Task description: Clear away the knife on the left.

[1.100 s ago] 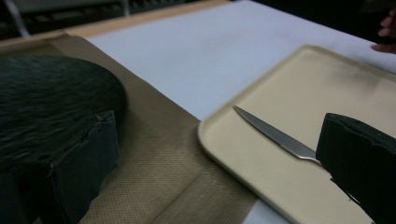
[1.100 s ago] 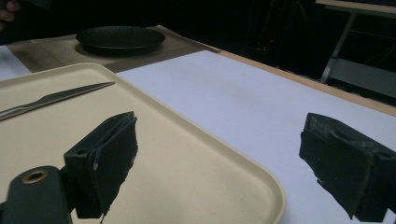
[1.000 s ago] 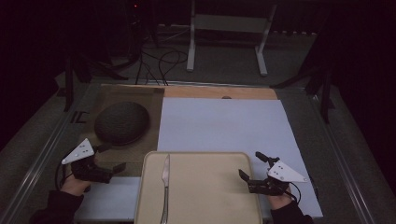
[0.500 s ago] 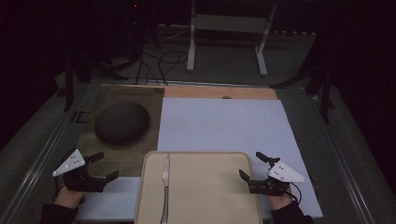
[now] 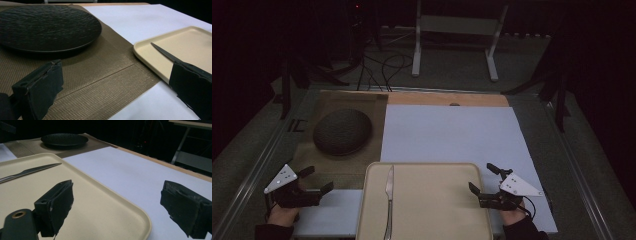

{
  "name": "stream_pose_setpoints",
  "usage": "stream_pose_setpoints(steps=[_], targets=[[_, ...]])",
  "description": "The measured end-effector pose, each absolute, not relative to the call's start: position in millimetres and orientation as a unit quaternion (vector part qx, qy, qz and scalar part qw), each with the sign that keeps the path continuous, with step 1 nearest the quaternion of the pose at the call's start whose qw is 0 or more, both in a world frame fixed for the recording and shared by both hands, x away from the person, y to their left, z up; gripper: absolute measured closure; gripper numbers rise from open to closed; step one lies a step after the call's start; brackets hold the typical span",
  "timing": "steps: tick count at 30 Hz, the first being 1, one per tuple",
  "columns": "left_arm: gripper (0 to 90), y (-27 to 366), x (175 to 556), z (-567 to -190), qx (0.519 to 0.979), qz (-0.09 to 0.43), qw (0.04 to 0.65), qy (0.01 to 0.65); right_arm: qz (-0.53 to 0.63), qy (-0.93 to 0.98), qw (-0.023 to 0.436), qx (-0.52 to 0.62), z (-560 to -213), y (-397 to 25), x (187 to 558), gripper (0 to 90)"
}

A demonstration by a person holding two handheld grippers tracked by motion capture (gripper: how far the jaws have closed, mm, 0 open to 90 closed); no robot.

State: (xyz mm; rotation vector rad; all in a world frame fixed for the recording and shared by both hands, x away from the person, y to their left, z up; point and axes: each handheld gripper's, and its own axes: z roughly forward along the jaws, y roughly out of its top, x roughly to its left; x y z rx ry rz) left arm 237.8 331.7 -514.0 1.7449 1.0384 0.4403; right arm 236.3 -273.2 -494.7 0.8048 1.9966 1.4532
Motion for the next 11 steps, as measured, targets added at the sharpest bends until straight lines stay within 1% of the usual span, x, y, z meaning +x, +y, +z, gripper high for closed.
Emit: stream_pose_setpoints(steps=[11], targets=[[0.0, 332.0, 237.4, -515.4, 0.724, 0.185, 0.504, 0.434, 0.537, 0.742, 0.267, 0.299, -495.2, -272.6, 236.2, 11.0]])
